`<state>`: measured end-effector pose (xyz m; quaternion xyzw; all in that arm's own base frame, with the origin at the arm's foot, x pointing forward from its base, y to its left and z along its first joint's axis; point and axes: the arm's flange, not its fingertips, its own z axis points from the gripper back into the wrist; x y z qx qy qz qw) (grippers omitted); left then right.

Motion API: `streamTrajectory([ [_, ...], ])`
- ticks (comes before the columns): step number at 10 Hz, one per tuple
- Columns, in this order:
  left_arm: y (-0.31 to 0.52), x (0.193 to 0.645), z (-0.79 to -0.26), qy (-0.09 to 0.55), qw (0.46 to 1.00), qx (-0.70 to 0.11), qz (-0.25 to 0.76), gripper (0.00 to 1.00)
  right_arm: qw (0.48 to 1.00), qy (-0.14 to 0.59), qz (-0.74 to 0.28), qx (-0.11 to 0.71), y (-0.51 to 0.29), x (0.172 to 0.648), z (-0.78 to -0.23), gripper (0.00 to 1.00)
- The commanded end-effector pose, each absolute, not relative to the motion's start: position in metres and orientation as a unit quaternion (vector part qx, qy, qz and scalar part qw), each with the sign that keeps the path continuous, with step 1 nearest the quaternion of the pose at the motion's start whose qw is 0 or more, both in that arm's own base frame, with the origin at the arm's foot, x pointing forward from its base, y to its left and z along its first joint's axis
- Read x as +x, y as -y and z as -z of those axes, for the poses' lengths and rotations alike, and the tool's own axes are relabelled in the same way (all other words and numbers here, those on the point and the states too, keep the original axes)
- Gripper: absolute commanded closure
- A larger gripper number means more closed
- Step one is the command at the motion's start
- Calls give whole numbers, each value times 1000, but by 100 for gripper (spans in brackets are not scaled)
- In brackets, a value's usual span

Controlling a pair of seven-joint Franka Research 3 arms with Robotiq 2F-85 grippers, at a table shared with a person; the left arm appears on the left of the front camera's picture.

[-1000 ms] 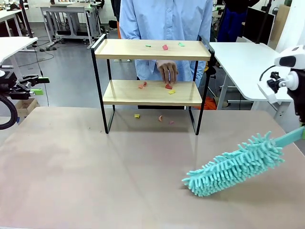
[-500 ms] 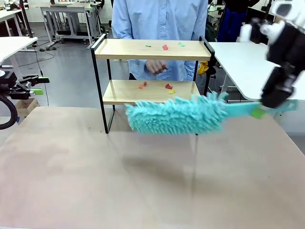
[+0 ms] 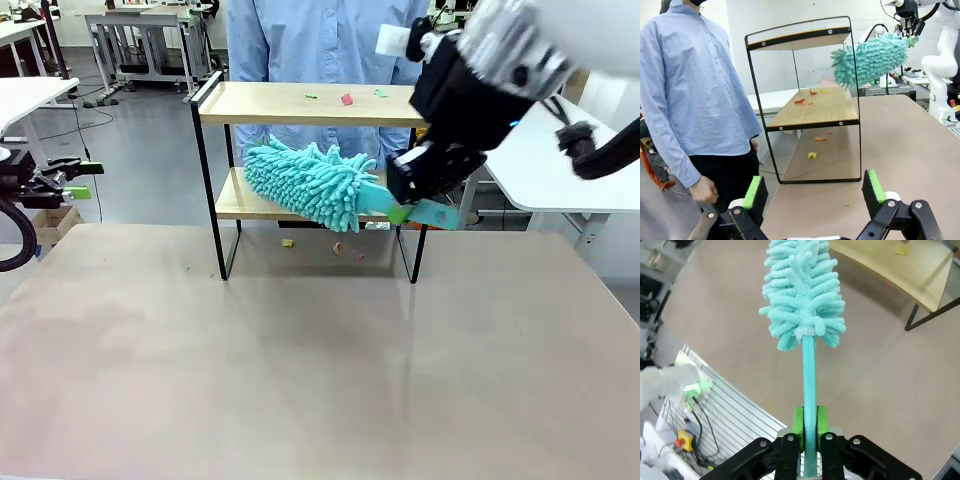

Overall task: Clean the shelf.
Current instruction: Clean the specific section of the Shelf indicated by the human with the Duster.

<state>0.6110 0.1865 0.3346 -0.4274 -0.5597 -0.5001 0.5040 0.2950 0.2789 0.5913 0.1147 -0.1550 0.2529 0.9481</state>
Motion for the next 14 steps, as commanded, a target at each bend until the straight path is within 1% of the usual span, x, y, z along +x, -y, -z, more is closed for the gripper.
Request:
streamTrajectory([
  [1, -186, 610, -338, 560, 503, -426, 502, 0, 953, 148, -206, 167, -267, 311, -599, 87],
  [2, -186, 610, -338, 560, 503, -426, 502, 0, 948, 155, -253, 115, -279, 295, -591, 87],
  [6, -186, 610, -338, 560, 503, -426, 502, 0, 952, 149, -240, 120, -281, 299, -588, 87],
  [7, -186, 610, -338, 560, 503, -426, 502, 0, 965, 168, -183, 89, -316, 301, -594, 87],
  [8, -186, 610, -338, 560, 503, -426, 502, 0, 967, 174, -158, 102, -348, 308, -596, 87],
  [9, -186, 610, -338, 560, 503, -426, 502, 0, 972, 182, -108, 98, -379, 319, -597, 87],
  [11, -186, 610, -338, 560, 503, -426, 502, 0, 974, 185, -73, 109, -420, 332, -591, 87],
  [14, -186, 610, -338, 560, 503, -426, 502, 0, 976, 188, -28, 102, -469, 365, -571, 87],
])
